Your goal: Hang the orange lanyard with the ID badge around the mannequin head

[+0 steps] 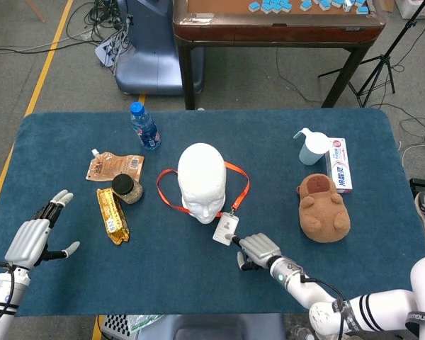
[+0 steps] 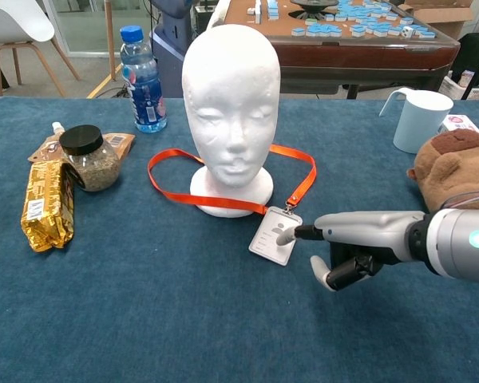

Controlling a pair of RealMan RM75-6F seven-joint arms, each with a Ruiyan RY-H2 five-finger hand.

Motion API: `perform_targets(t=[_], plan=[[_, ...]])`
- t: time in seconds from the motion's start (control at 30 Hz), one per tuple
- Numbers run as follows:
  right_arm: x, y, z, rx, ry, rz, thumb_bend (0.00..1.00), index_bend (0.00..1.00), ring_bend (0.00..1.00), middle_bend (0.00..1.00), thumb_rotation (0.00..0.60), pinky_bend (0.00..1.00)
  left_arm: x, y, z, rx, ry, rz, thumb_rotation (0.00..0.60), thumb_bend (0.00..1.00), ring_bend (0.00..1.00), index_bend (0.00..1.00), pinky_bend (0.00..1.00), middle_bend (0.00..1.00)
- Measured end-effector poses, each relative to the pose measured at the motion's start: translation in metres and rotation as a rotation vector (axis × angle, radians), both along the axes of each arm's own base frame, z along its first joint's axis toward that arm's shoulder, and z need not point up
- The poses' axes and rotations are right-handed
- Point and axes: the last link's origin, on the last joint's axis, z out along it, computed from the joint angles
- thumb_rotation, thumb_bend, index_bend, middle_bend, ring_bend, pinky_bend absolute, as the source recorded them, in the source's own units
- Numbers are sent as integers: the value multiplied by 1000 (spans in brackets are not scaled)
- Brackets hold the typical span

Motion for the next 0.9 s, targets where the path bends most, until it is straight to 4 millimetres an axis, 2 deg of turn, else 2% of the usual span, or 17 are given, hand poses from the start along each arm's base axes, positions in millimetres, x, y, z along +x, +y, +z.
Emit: perform_targets(t=[0.17,0.4,0.73,0.9], plan=[[-4,-6,-9,-8,19,-19,779,74,1000,1000,405,1000,-1,-2,0,-1,2,4,600,223,0,0,112,0],[1,7,-13,59,23,8,779,74,1000,1000,405,1000,-1,-2,0,-2,0,4,600,223,0,0,112,0],[13,38,-2,161,-25,69,778,74,1000,1000,405,1000,1,-1,-4,-14,-2,-5,600,223,0,0,112,0],[6,35,7,118,-39,44,779,74,1000,1000,405,1000,1,-2,-4,-15,-6,-3,600,223,0,0,112,0]])
